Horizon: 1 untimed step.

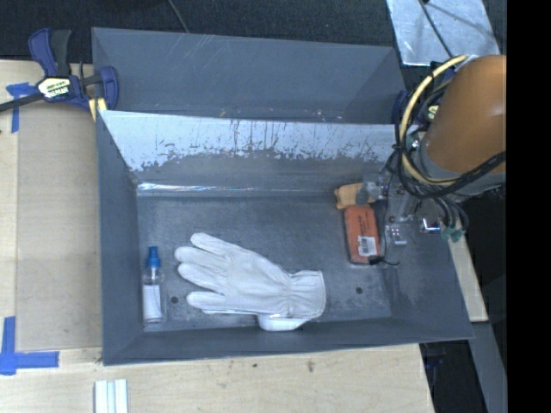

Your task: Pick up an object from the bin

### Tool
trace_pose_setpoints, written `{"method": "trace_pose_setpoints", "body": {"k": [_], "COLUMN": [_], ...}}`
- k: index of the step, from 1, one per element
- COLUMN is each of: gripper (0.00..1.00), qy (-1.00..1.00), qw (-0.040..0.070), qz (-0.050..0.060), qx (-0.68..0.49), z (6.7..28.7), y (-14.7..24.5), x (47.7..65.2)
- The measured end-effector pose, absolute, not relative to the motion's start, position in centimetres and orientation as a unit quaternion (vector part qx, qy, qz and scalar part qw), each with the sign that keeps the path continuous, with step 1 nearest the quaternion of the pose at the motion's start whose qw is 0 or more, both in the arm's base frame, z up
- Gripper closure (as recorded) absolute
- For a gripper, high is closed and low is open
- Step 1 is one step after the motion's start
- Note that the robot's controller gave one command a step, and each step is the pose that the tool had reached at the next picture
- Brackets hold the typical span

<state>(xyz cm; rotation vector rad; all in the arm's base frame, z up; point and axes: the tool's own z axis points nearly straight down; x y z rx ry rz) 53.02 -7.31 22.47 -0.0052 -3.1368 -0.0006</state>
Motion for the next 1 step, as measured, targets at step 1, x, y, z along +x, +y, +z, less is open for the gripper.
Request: {"method": "trace_pose_setpoints", "body": {"k": [1], "gripper": [0.0], "qy": [-1.0], "qw": [-0.002], "qz": [0.0], "qx": [-0.001], "z": [22.94], "y": [-7.29], "x": [53.17]}}
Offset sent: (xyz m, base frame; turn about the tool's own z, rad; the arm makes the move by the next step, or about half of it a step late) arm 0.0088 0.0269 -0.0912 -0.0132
